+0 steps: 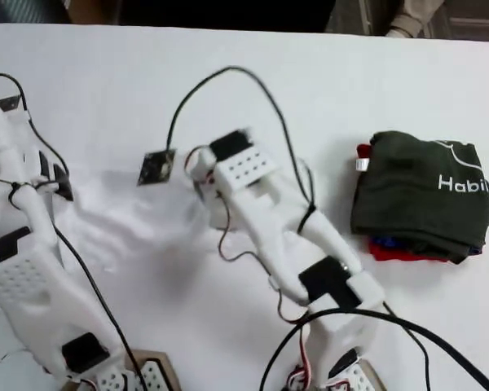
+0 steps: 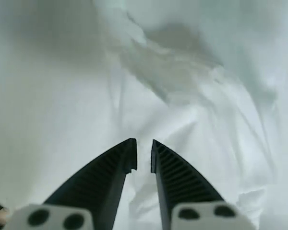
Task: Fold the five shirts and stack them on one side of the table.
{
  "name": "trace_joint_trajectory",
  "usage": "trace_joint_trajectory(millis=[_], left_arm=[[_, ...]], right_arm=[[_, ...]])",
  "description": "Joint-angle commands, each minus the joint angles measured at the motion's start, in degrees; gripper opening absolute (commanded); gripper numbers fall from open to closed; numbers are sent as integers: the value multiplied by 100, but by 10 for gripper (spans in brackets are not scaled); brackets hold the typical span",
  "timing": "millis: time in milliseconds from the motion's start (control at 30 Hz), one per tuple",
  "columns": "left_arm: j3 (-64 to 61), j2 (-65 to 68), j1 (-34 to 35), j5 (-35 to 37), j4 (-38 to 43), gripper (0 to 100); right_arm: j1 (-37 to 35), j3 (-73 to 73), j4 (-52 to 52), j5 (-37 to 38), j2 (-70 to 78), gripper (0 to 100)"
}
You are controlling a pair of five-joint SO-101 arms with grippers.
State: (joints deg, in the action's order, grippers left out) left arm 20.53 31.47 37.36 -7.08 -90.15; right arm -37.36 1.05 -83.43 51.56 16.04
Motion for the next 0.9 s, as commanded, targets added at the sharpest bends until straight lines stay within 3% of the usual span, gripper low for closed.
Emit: trace_joint_trajectory(millis=[0,333,500,633,867], left_arm=[[233,-413,-35,-70,-9,221],[233,-422,-26,-70,-44,221],[136,-431,-26,-79,-44,221],[75,-431,-26,-79,9,221],[119,-422,-62,-70,44,221]], right_arm=[[-224,-255,954,-448,-391,59],[-189,-352,2448,-914,505,57],[-22,-9,1754,-914,145,57],[532,26,1095,-905,-629,56],[1226,-1090,848,-695,-1552,56]])
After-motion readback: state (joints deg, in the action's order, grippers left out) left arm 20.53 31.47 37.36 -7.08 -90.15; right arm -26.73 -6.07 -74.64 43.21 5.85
